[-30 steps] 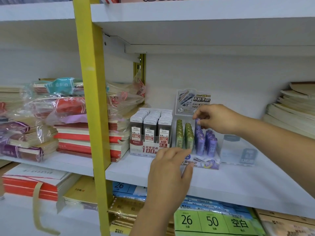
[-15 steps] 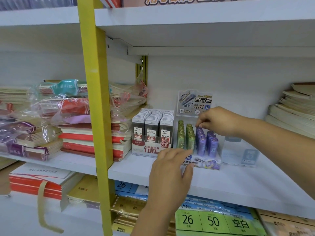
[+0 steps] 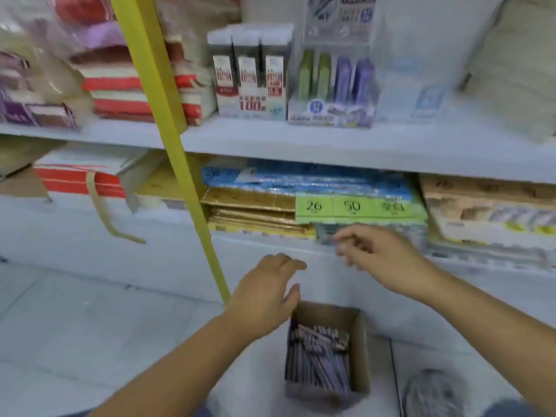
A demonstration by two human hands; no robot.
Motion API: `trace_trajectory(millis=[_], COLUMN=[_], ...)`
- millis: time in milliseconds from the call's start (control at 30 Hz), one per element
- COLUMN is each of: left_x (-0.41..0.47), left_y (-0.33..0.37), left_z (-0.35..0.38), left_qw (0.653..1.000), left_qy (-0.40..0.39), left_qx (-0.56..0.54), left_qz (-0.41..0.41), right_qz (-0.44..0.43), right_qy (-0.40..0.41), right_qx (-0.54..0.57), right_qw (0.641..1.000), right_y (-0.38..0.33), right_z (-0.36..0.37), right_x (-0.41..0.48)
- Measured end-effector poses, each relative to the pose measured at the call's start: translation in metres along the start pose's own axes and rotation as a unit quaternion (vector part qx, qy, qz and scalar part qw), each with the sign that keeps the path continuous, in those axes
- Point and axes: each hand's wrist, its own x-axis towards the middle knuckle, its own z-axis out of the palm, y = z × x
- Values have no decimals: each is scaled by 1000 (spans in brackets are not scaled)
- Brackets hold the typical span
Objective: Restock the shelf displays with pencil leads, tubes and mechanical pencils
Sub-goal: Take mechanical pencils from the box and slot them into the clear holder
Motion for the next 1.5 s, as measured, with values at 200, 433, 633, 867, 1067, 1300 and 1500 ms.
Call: trace_trajectory(millis=[200, 433, 633, 867, 1067, 1300, 1500], left_x=[-80, -97, -98, -102, -107, -106, -105], left_y=[-27, -55, -65, -66, -71, -67, -66], left_z=[132, 185, 185, 187, 192, 191, 188], left_qw=[925, 855, 817, 821, 814, 813, 794], left_qy=[-170, -210, -201, -200, -198, -193, -196], left_qx=[-178, -253, -351, -376, -389, -399, -424], left_qz=[-291, -401, -411, -381, -384, -378, -390], right_qz=[229, 349, 329, 340, 317, 363, 394], right_qy=[-153, -177, -47, -42, -9, -157, -138], right_qx=[5, 13, -73, -149, -158, -120, -128], right_qw=[961, 920, 940, 928, 935, 910, 900], right_y=[140, 206, 241, 272, 265, 262, 259], right_z=[125, 195, 224, 247, 247, 242, 266], right_x=[-56, -49, -26, -12, -15, -32, -32])
